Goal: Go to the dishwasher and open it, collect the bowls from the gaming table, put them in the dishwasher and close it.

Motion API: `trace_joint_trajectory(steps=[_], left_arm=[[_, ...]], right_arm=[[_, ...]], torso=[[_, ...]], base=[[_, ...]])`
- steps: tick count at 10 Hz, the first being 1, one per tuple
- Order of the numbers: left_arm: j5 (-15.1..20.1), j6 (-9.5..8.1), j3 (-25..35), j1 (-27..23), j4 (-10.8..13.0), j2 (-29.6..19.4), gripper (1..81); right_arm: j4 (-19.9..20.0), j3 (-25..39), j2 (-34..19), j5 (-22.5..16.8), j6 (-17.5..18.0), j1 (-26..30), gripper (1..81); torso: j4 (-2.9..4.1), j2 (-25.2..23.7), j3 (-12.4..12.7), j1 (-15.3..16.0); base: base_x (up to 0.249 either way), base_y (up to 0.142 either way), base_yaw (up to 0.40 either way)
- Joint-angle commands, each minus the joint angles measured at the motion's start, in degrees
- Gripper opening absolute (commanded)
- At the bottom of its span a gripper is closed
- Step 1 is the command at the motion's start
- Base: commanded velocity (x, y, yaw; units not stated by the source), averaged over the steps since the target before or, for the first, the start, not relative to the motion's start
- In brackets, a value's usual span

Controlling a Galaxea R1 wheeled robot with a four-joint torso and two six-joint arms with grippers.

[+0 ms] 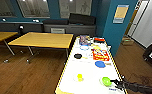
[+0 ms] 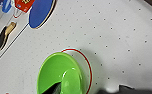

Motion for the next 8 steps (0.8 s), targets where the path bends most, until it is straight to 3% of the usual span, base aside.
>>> trace_joint_trajectory(steps=[1, 5, 8], left_arm=[[3.5, -0.28, 0.2, -0.9, -0.5, -0.5, 81.1], [3.5, -0.55, 0.2, -1.0, -0.4, -0.8, 81.1], [3.5, -0.63, 0.2, -1.0, -0.5, -1.1, 81.1]], right_arm=[[1.1, -1.6, -0.1, -1.2, 0.2, 8.5, 81.1], [1.0, -6.5, 4.7, -1.4, 0.1, 8.5, 81.1], [1.2, -7.2, 4.7, -1.2, 0.2, 7.8, 81.1]], torso=[[0.0, 0.0, 0.0, 0.0], [0.0, 0.0, 0.0, 0.0], [0.0, 0.0, 0.0, 0.0]], base=[[0.0, 0.0, 0.0], [0.0, 0.0, 0.0], [0.0, 0.0, 0.0]])
